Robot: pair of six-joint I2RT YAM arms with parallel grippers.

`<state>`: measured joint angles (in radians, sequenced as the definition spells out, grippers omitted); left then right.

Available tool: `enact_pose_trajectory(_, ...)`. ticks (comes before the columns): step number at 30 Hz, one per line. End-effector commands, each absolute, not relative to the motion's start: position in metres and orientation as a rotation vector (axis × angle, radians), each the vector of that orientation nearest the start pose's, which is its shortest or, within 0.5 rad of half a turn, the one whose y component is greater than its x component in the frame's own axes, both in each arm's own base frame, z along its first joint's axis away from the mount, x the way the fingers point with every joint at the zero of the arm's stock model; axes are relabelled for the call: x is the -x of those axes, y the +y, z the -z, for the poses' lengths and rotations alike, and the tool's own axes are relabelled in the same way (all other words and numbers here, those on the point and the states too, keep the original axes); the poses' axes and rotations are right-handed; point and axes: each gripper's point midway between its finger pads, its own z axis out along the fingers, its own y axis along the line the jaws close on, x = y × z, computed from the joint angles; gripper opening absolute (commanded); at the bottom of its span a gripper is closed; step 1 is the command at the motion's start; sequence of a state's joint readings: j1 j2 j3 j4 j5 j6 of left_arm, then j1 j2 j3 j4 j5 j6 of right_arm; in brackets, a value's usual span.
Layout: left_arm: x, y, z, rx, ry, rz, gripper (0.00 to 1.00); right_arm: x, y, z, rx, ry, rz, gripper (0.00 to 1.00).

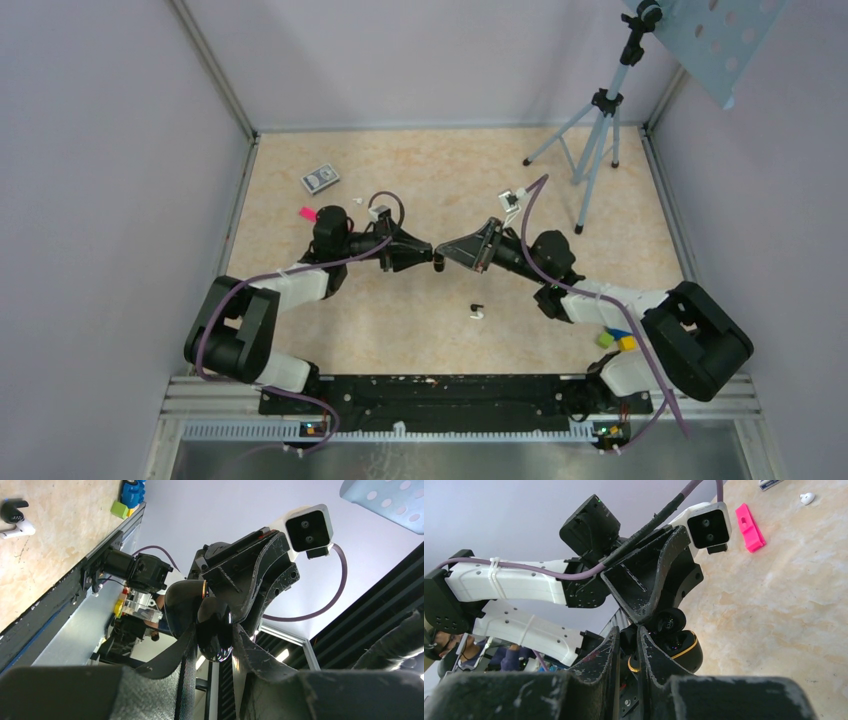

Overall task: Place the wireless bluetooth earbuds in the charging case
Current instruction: Insert the left earbud into the left side groove of the charging case.

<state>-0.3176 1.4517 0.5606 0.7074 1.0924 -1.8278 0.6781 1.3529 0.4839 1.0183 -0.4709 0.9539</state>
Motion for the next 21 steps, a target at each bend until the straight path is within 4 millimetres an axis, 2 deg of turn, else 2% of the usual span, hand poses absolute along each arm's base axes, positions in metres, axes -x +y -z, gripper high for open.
enact_pose_trajectory(1, -0.24, -0.263, -0.231, 0.591, 2.269, 2.273, 0.0, -0.223, 0.327, -0.241, 0.254, 1.593, -1.641, 0.0)
enact_pose_trajectory(21, -0.241, -0.262, -0.232, 0.592, 2.239, 2.291, 0.0, -0.215, 0.33, -0.226, 0.331, 1.65, -1.638, 0.0)
